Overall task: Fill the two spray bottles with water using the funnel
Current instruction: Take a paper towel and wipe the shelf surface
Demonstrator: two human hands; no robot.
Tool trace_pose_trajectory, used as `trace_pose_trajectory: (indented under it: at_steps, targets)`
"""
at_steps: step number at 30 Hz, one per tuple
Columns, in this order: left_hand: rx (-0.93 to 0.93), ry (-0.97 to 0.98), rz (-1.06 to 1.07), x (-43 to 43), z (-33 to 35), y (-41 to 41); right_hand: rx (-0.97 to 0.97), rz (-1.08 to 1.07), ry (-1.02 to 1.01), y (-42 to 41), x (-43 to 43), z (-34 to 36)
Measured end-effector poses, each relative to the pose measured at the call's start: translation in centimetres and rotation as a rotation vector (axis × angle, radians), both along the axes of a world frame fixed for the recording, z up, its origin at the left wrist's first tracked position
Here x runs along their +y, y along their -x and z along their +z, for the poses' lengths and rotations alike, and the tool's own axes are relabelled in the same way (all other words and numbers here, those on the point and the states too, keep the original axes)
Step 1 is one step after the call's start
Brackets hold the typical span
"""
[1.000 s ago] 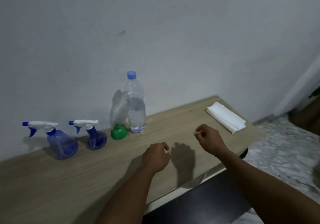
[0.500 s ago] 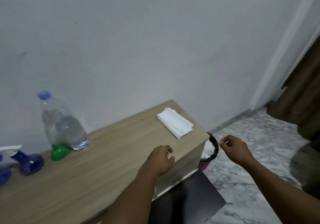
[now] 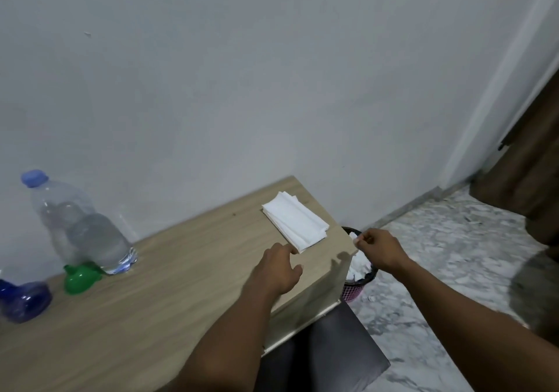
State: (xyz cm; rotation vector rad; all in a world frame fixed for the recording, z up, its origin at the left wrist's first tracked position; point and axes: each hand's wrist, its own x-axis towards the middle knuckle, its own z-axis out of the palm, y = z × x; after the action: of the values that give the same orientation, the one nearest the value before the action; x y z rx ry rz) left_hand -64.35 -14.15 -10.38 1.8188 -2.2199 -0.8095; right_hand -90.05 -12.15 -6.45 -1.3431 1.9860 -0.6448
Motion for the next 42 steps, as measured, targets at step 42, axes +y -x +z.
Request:
trace_pose_trajectory:
  at_steps: [42]
  targets:
    - [-0.098, 0.084, 0.137, -6.7, -5.1, 5.2, -0.178, 0.220, 0.056, -1.8, -16.5, -6.6]
